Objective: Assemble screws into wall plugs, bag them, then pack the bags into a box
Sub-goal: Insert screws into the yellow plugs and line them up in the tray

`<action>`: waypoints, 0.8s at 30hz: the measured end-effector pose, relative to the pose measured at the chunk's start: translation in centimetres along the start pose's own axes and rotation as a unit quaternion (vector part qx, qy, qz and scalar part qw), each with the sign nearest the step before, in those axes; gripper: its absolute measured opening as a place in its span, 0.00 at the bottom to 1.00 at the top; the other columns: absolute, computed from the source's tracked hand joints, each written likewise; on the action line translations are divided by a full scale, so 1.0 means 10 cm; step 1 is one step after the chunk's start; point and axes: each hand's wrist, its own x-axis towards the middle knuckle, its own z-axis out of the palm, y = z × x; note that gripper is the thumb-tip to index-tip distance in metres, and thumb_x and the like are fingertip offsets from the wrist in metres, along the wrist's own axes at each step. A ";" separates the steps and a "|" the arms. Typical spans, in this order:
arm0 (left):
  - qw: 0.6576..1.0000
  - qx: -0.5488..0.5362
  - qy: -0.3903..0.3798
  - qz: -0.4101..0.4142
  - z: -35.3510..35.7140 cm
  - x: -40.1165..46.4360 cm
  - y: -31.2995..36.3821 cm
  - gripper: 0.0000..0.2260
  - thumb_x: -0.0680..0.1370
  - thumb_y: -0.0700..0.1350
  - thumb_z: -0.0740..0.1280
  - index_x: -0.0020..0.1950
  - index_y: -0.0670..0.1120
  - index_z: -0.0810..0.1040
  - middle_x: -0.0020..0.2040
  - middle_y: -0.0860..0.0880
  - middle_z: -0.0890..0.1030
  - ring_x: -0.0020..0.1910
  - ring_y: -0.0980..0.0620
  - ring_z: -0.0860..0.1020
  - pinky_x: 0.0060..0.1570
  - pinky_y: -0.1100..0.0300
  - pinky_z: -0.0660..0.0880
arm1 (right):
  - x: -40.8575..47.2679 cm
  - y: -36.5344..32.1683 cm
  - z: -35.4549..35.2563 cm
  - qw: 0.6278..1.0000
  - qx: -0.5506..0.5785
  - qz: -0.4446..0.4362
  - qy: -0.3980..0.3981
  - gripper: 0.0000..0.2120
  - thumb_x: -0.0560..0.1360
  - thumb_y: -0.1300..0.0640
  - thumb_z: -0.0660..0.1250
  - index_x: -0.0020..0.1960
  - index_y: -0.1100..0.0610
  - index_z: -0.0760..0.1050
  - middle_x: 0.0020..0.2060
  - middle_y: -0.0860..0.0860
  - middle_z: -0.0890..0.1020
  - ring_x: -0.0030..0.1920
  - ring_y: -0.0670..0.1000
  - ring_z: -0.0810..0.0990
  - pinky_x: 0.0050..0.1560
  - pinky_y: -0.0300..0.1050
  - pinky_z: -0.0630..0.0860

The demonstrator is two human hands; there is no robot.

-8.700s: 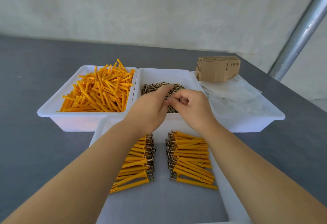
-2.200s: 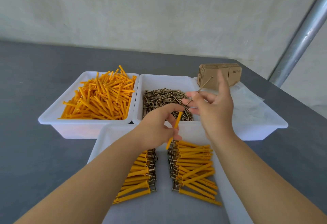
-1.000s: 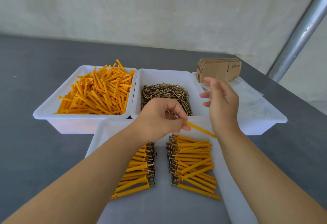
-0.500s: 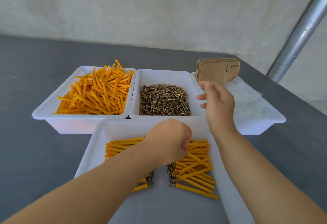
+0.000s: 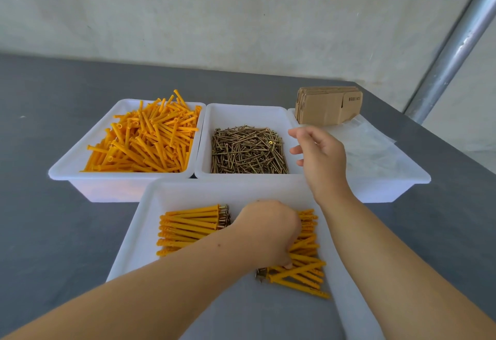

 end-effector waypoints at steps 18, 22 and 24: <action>0.823 -0.134 0.406 -0.374 -0.27 -0.26 -1.42 0.10 0.79 0.41 0.63 0.57 0.45 0.82 0.56 0.41 0.79 0.50 0.41 0.78 0.46 0.49 0.78 | 0.05 0.15 0.09 0.990 -0.108 -0.005 -0.091 0.10 0.80 0.57 0.63 0.52 0.47 0.82 0.44 0.39 0.81 0.49 0.45 0.80 0.48 0.40 0.73; 0.833 -0.155 0.175 -0.501 -0.21 -0.27 -1.54 0.07 0.80 0.41 0.58 0.49 0.43 0.76 0.49 0.43 0.76 0.51 0.42 0.74 0.59 0.43 0.73 | 0.10 0.18 0.14 0.963 -0.223 -0.005 -0.149 0.10 0.80 0.55 0.62 0.55 0.45 0.80 0.48 0.40 0.79 0.51 0.45 0.78 0.47 0.40 0.72; 0.842 -0.148 0.124 -0.504 -0.19 -0.22 -1.52 0.08 0.81 0.43 0.57 0.44 0.46 0.73 0.50 0.45 0.76 0.51 0.43 0.72 0.63 0.43 0.66 | 0.16 0.16 0.19 0.930 -0.299 0.005 -0.215 0.10 0.80 0.54 0.61 0.55 0.45 0.80 0.51 0.41 0.81 0.52 0.45 0.77 0.45 0.41 0.72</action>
